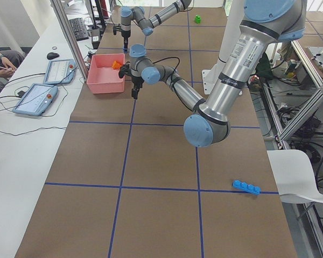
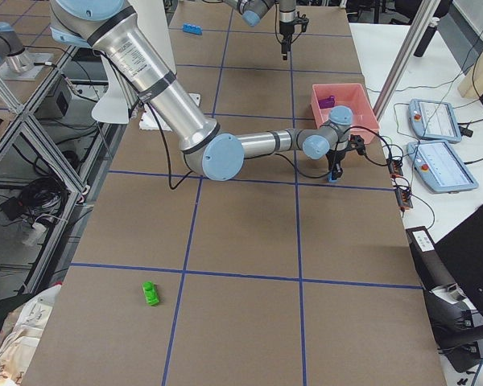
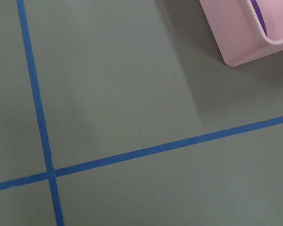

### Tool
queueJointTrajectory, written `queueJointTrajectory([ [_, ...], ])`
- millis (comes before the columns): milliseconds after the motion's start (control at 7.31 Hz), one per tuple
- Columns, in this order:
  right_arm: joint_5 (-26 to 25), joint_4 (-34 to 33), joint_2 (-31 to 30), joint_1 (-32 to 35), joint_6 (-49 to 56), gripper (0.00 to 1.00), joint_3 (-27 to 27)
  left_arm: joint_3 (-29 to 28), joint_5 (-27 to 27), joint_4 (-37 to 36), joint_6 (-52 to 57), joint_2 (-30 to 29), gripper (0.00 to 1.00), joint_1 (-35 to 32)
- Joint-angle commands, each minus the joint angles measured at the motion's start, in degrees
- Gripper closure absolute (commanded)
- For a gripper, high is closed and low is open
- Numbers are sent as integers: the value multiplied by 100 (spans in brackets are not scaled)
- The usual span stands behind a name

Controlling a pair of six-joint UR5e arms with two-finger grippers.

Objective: Put all blocks into box

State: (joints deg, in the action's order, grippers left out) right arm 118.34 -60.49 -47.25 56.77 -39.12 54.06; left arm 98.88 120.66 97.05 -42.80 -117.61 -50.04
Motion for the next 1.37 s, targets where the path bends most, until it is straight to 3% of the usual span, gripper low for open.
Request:
queueJointTrajectory([
  [0,23,-33,118,220,-8,100,96,-9,1,-2,0,1,0,3],
  [274,171,-251,555,326,-601,100,193,69,19,15,95,158,0,-49],
  [684,138,-1200,1671,248,-1244,100,176,683,63,16,649,861,0,-67],
  [821,-89,-1219,1857,12,-1517,100,149,685,54,7,650,863,0,-67],
  [958,-831,-1228,1998,-460,-1729,100,106,685,54,7,650,863,0,-67],
  [1094,-1230,-1211,2130,-743,-1713,100,-95,685,54,7,641,863,0,-67],
  [1231,-1225,-1185,2245,-833,-1539,100,-245,685,45,7,641,863,0,-67],
])
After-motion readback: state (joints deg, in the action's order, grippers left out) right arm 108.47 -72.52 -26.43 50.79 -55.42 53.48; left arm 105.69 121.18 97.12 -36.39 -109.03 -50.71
